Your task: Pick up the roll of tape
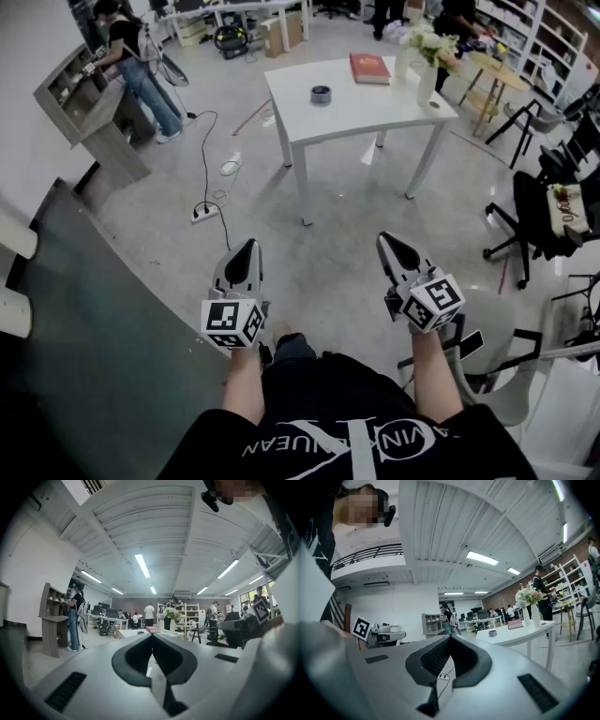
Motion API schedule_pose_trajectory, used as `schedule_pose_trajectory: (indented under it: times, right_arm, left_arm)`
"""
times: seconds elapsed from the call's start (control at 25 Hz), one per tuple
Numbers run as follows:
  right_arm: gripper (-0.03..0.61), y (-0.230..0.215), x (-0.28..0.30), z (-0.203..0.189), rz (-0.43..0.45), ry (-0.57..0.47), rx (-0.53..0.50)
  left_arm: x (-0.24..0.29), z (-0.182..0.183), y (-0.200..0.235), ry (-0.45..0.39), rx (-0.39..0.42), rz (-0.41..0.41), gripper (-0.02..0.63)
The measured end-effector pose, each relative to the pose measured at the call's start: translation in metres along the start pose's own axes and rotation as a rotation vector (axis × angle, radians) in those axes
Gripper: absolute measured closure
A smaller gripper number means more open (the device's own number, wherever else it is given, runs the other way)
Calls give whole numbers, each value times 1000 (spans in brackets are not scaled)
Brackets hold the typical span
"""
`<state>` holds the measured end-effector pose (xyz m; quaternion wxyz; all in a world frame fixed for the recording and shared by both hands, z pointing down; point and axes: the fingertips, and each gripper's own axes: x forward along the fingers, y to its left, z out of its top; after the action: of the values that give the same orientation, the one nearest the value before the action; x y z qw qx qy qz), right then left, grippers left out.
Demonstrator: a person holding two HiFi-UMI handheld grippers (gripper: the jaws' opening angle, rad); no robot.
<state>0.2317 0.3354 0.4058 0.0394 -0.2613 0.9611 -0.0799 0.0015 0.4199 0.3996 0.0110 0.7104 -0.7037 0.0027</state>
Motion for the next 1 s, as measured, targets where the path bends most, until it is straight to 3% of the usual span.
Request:
schedule_pose_trajectory:
  times: [0.76,1.0]
  right_arm:
    - [569,-23,9,-5,6,30,-39]
    - [569,-49,18,-11,-37,26,21]
  left_arm:
    - [30,3,-1,10,10,-22,611]
    - [54,-7,3,28,-15,-18,611]
